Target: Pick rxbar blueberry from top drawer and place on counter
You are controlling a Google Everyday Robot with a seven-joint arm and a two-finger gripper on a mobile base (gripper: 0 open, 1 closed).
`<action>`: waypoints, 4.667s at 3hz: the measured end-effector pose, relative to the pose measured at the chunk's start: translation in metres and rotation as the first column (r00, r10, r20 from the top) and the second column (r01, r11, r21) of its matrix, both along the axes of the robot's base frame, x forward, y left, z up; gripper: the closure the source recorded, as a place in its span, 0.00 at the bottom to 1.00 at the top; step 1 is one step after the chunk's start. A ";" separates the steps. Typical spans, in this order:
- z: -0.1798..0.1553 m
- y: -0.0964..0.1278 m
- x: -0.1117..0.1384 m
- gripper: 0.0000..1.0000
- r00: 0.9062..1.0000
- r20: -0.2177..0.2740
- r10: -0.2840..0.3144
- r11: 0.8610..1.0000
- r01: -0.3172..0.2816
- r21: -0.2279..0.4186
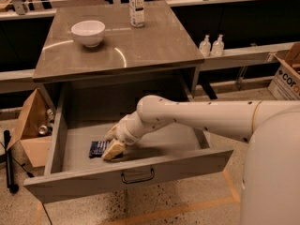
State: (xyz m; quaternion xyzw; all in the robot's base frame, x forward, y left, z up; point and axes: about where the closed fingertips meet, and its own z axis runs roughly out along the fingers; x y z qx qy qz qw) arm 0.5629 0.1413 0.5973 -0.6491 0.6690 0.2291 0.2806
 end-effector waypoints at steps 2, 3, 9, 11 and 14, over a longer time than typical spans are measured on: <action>0.003 0.000 0.000 1.00 1.000 0.000 0.000 1.000 0.000 0.000; 0.003 0.000 0.000 1.00 1.000 0.001 0.000 1.000 0.000 0.000; 0.290 -0.074 0.071 1.00 0.927 0.372 -0.039 0.986 -0.026 0.168; 0.298 -0.059 0.150 1.00 0.897 0.438 -0.052 0.990 -0.011 0.139; 0.301 -0.037 0.248 0.60 0.885 0.437 -0.161 0.978 0.084 0.189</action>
Offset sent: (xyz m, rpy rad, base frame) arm 0.0309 -0.0496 0.1580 0.2183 -0.3319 -0.0661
